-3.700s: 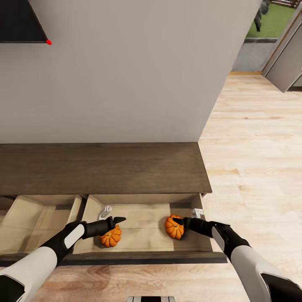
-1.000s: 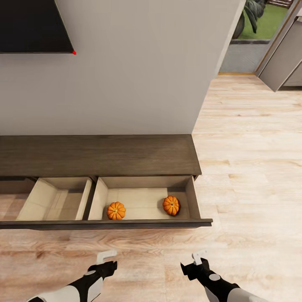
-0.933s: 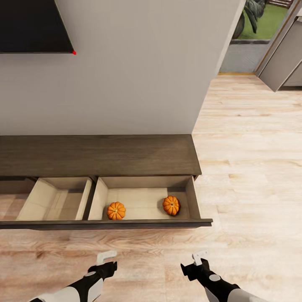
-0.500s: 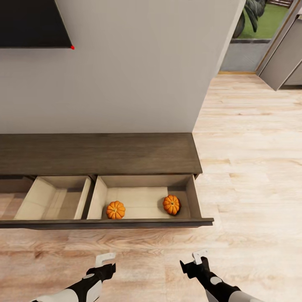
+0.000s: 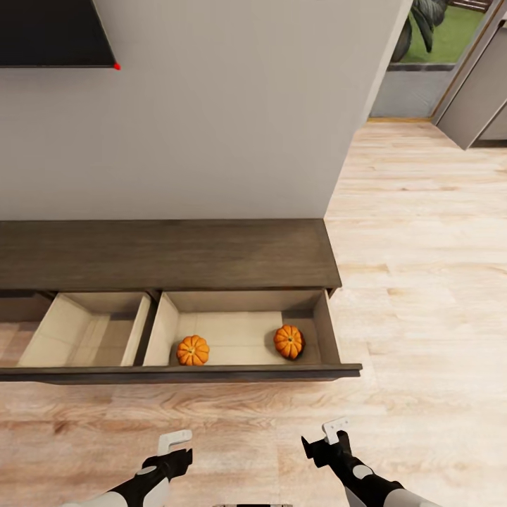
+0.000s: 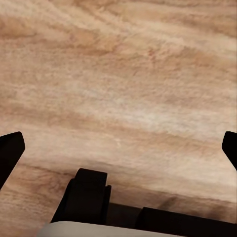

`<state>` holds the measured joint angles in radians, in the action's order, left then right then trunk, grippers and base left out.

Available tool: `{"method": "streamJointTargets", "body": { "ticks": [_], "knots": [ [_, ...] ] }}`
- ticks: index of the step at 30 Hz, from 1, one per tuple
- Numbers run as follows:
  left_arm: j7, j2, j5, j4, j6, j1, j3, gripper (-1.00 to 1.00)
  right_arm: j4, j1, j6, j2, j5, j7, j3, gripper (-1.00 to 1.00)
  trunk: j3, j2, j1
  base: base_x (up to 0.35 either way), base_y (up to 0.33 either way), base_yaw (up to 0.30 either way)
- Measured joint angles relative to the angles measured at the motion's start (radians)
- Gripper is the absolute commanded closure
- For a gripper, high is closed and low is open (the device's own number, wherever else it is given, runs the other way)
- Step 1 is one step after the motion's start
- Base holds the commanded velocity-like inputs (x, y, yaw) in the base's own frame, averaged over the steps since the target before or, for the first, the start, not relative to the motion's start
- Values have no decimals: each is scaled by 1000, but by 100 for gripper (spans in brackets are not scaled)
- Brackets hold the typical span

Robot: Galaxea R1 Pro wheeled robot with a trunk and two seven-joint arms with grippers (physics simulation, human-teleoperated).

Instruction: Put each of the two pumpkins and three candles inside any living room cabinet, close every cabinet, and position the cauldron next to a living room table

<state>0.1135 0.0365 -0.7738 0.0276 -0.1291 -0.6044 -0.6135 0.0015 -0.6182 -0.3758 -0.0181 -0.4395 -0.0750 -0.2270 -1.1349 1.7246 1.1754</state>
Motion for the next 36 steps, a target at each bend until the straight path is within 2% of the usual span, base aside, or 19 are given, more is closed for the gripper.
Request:
{"method": "streamJointTargets", "body": {
  "ticks": [6, 13, 17, 21, 24, 26, 29, 36],
  "knots": [
    [0, -2, -2, 0, 0, 0, 0, -100, 0, 0, 0, 5, 0, -1, 0, -100, -19, 42, 23, 0, 0, 0],
    [4, 9, -2, 0, 0, 0, 0, -100, 0, 1, -2, 8, 1, -2, 0, -100, -41, 91, 50, 0, 0, 0],
    [10, 19, -1, 0, 3, 0, 0, -100, 0, 2, -3, 8, 2, -2, -1, -100, -41, 91, 50, 0, 0, 0],
    [13, 22, -4, -1, 5, 0, 3, -100, 0, 2, -2, 5, 2, -2, 0, -100, -53, 119, 65, 0, 0, 0],
    [14, 12, -4, -2, 1, 0, 5, -100, 0, 2, -2, 1, 2, -3, 0, -100, -63, 140, 77, 0, 0, 0],
    [14, -12, -5, -2, -1, 0, 6, -100, 0, 2, -2, 1, 4, -3, -1, -100, -69, 154, 84, 0, 0, 0],
    [14, -27, -6, -4, -2, 1, 6, -100, 0, 2, -2, 1, 4, -2, 0, -100, -78, 175, 96, 0, 0, 0],
    [10, -29, -4, -11, -5, 11, 6, -100, -1, 2, -2, -6, 3, 1, 0, -100, -100, 224, 123, 0, 0, 0]
  ]
}}
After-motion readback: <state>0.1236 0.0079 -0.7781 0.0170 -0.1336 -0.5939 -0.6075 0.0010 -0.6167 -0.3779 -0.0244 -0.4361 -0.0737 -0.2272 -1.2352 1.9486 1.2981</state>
